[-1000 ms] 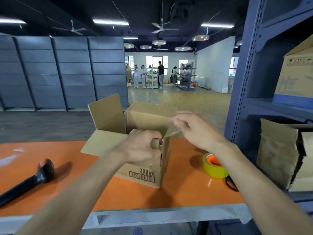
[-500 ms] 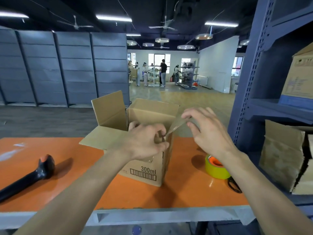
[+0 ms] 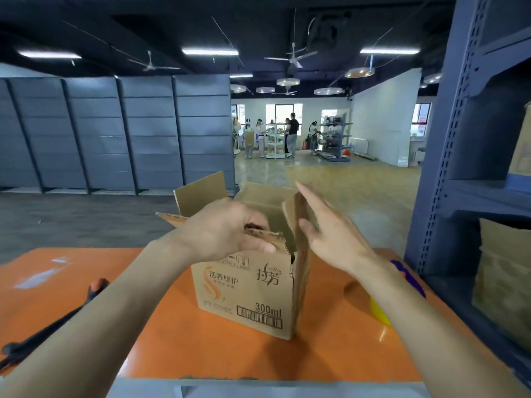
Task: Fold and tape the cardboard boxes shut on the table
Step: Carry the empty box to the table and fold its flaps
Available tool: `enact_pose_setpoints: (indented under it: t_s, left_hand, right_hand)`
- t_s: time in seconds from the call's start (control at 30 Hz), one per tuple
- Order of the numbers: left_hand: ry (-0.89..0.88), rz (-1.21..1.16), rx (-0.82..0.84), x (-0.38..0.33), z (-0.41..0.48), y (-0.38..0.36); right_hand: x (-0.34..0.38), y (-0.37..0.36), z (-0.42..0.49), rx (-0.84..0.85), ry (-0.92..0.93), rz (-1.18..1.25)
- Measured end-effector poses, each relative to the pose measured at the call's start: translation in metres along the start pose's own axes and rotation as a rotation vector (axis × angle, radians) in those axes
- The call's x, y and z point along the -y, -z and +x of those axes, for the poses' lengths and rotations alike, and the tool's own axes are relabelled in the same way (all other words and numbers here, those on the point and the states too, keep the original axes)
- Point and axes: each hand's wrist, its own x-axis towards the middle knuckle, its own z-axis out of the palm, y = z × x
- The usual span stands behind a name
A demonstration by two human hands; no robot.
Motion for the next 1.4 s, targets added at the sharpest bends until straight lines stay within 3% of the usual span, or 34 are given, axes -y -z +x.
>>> enact_pose_setpoints:
  t_s: [0.13,0.3,0.63,0.9,1.03,1.13,1.2,1.3,1.4]
  left_hand:
    - [-0.018,0.046,-0.09,-0.001,0.013,0.004]
    - [-0.096,0.224,-0.374,0.022,0.017,-0.005]
    - [-0.001,0.114,-0.351,0.018,0.042,-0.017]
    - [0.033,0.047,-0.51,0.014,0.044,-0.037]
    - [0.018,0.019,-0.603,0.012,0.033,-0.038]
    - [0.027,0.008,-0.612,0.009,0.03,-0.034]
    - [0.087,-0.006,-0.711,0.01,0.026,-0.027]
    - [0.372,0.017,-0.861,0.031,0.02,-0.011]
    - [0.588,-0.34,-0.733,0.059,0.012,0.005]
  right_hand:
    - [-0.002,-0.008,0.015,0.179,0.05,-0.02]
    - [-0.021,-0.018,0.014,0.127,0.055,-0.006]
    - [-0.035,-0.021,0.006,0.156,0.01,0.007]
    - [-0.029,-0.022,0.018,0.113,-0.03,-0.003]
    - [-0.009,-0.021,0.043,0.224,0.088,0.022]
    - [0.004,-0.028,0.053,0.292,0.008,0.007]
    - [0.006,-0.032,0.055,0.288,-0.021,-0.058]
    - [0.008,-0.034,0.053,0.265,0.04,-0.018]
    - [0.007,-0.034,0.05,0.242,0.011,0.005]
